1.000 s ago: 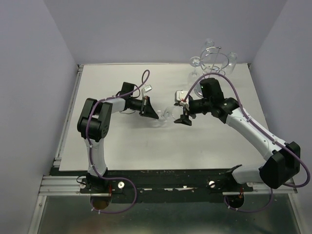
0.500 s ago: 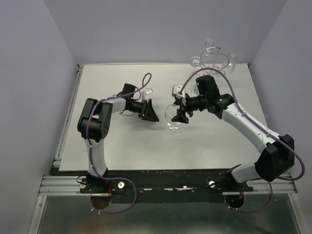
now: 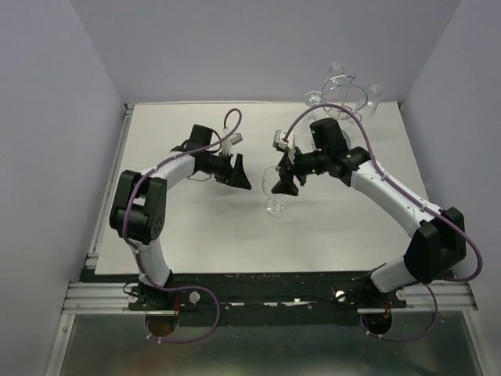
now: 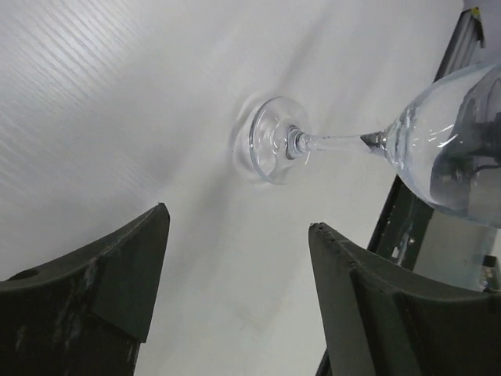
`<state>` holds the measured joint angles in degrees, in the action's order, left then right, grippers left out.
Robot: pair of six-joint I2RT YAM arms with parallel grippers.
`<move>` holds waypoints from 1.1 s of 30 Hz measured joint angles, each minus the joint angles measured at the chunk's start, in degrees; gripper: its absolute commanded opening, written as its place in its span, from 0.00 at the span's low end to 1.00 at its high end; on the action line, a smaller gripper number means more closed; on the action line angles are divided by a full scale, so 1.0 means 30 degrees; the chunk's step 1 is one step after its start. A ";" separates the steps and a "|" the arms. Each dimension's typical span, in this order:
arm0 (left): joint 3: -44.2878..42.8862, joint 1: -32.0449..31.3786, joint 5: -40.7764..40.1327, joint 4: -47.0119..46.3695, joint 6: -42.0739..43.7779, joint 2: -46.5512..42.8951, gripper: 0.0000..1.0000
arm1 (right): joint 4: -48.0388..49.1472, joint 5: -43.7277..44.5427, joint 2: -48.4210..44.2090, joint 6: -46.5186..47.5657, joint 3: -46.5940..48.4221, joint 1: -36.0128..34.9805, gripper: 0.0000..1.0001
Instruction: Take the wine glass off the wine glass rack
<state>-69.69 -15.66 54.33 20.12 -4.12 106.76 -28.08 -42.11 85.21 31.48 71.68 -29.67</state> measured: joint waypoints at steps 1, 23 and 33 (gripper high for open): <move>0.0029 0.0007 -0.0444 0.0109 0.0437 -0.0430 0.89 | 0.0073 0.0022 0.0080 -0.0189 0.0000 0.0000 0.57; 0.3723 -0.1035 -0.4699 -0.0262 0.6426 -1.0265 0.99 | 0.2863 0.0153 0.2718 -0.3410 0.1064 0.0000 0.69; 0.3453 -0.1953 -0.4743 -0.0233 0.7461 -1.0331 0.99 | 0.4073 0.0219 0.2448 -0.3643 -0.0007 0.0000 0.88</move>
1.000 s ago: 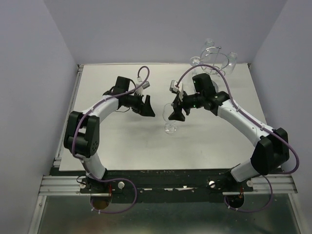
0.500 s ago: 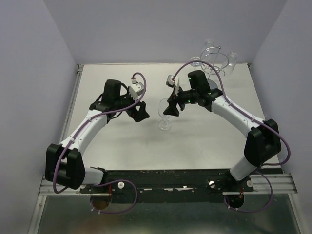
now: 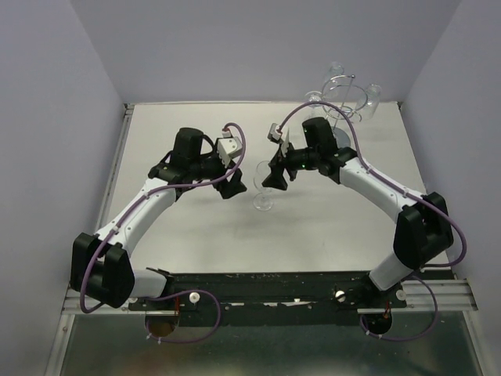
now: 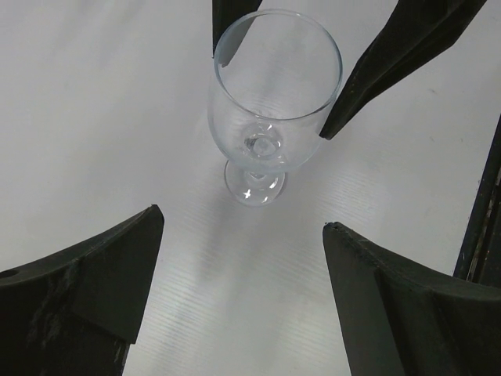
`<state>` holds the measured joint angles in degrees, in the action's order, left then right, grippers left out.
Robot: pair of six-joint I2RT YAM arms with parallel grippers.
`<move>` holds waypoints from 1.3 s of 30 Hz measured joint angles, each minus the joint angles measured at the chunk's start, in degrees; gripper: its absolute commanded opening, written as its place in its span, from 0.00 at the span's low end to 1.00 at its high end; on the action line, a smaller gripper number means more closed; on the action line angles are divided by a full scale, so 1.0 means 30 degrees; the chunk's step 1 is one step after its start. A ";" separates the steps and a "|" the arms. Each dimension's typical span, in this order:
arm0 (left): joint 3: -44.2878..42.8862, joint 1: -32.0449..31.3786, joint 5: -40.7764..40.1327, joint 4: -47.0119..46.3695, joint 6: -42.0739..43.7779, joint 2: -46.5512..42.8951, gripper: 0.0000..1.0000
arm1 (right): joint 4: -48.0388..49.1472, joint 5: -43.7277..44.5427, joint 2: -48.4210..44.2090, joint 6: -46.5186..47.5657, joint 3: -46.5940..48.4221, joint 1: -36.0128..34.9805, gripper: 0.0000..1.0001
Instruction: Take the wine glass off the wine glass rack
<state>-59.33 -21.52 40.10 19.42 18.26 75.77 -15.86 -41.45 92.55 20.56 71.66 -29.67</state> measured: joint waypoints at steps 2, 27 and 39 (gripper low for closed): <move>-0.0131 -0.0058 0.0000 -0.0007 0.0204 0.0007 0.99 | 0.0109 0.0051 -0.0226 -0.0029 -0.0299 0.0000 0.96; -0.1596 -0.3009 -0.2455 -0.1253 0.1945 0.2193 0.99 | 0.0831 0.0568 -0.7817 -0.4044 -0.2769 0.3279 1.00; -0.2623 -0.3796 -0.2455 -0.1581 0.2229 0.3381 0.99 | 0.0831 0.0568 -0.8684 -0.4561 -0.4488 0.5348 1.00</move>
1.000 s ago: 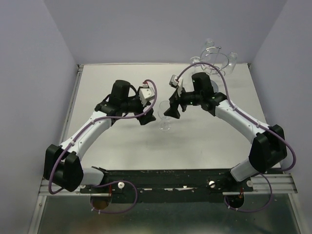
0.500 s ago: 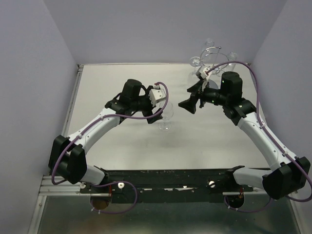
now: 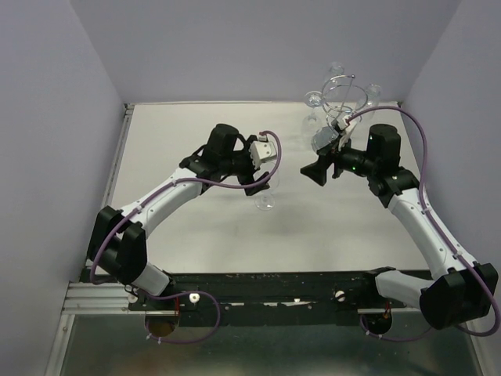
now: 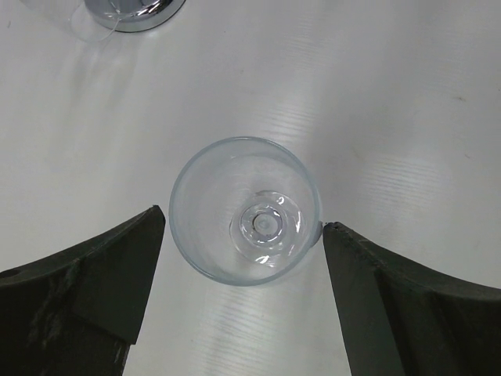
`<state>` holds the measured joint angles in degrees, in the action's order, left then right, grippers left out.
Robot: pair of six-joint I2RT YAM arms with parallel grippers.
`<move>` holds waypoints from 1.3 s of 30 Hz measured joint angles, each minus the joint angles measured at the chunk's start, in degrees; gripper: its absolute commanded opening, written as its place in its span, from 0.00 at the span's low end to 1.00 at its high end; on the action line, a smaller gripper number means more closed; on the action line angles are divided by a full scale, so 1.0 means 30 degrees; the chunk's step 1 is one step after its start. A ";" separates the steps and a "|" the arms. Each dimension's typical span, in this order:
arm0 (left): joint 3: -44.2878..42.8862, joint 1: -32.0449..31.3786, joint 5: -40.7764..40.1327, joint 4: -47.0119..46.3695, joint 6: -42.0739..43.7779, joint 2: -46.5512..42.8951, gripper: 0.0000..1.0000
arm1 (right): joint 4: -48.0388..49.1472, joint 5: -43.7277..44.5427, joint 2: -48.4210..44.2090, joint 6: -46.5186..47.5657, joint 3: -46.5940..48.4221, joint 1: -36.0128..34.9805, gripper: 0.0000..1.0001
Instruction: Take the wine glass off the wine glass rack
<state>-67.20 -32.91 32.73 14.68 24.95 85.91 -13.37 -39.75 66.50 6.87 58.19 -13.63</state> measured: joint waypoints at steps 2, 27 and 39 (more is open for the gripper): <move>-0.0138 -0.0051 0.0007 -0.0007 0.0036 0.0182 0.99 | -0.0007 0.0000 -0.0044 -0.0007 -0.0109 0.0073 1.00; -0.2718 0.0066 0.1377 0.0306 -0.1246 0.2361 0.56 | 0.0000 0.0000 -0.0233 -0.0277 -0.1158 0.0772 1.00; -0.8830 0.3490 0.1137 0.0452 -0.1668 0.6725 0.59 | 0.0000 0.0029 -0.0976 -0.0277 -0.1559 0.1559 1.00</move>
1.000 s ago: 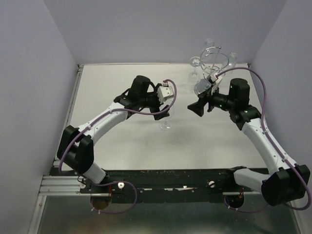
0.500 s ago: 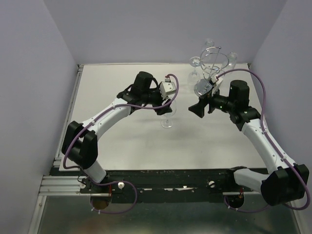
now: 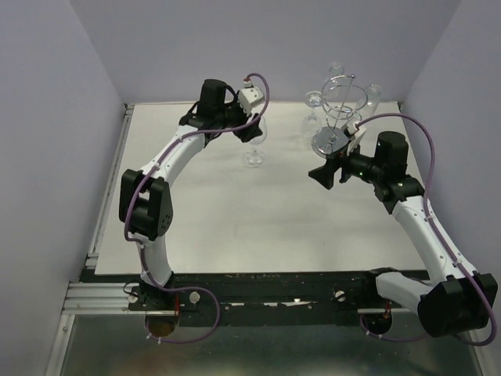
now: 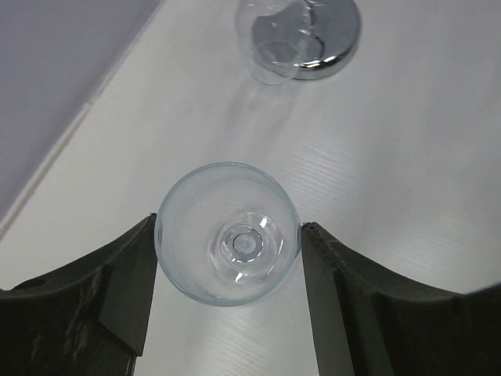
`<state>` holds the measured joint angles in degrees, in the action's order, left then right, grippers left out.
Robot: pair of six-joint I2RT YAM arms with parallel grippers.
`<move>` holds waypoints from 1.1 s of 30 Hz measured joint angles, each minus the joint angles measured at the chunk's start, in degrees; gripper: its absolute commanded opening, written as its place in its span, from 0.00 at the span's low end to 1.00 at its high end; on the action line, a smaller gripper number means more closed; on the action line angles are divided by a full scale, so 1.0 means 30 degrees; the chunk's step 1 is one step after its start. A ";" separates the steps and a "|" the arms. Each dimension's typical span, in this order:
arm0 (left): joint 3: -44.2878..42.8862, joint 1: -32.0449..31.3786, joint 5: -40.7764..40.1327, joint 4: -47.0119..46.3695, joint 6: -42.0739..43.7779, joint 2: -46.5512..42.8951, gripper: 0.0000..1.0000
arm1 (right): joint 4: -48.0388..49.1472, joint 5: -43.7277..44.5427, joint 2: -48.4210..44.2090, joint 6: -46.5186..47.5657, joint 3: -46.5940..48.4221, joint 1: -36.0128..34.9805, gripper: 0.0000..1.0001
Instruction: Take the wine glass off the wine glass rack
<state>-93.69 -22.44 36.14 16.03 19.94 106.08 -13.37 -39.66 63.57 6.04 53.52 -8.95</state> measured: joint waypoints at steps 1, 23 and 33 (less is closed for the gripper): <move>-0.0750 0.0364 -0.0109 0.0007 0.0015 0.0576 0.59 | 0.0000 0.0007 -0.0073 -0.0007 -0.0029 0.0073 1.00; -0.6739 0.3089 -0.1515 0.0262 -0.0758 0.5792 0.69 | -0.0015 0.0153 -0.0867 -0.0219 -0.0532 0.1370 1.00; -0.6725 0.3060 -0.2215 -0.0087 -0.1027 0.5792 0.93 | -0.0015 0.0153 -0.0678 -0.0219 -0.0532 0.1392 1.00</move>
<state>-113.86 -13.26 29.50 15.77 16.86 123.46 -13.41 -39.20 61.54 5.39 51.92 -4.78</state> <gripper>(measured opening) 0.895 0.998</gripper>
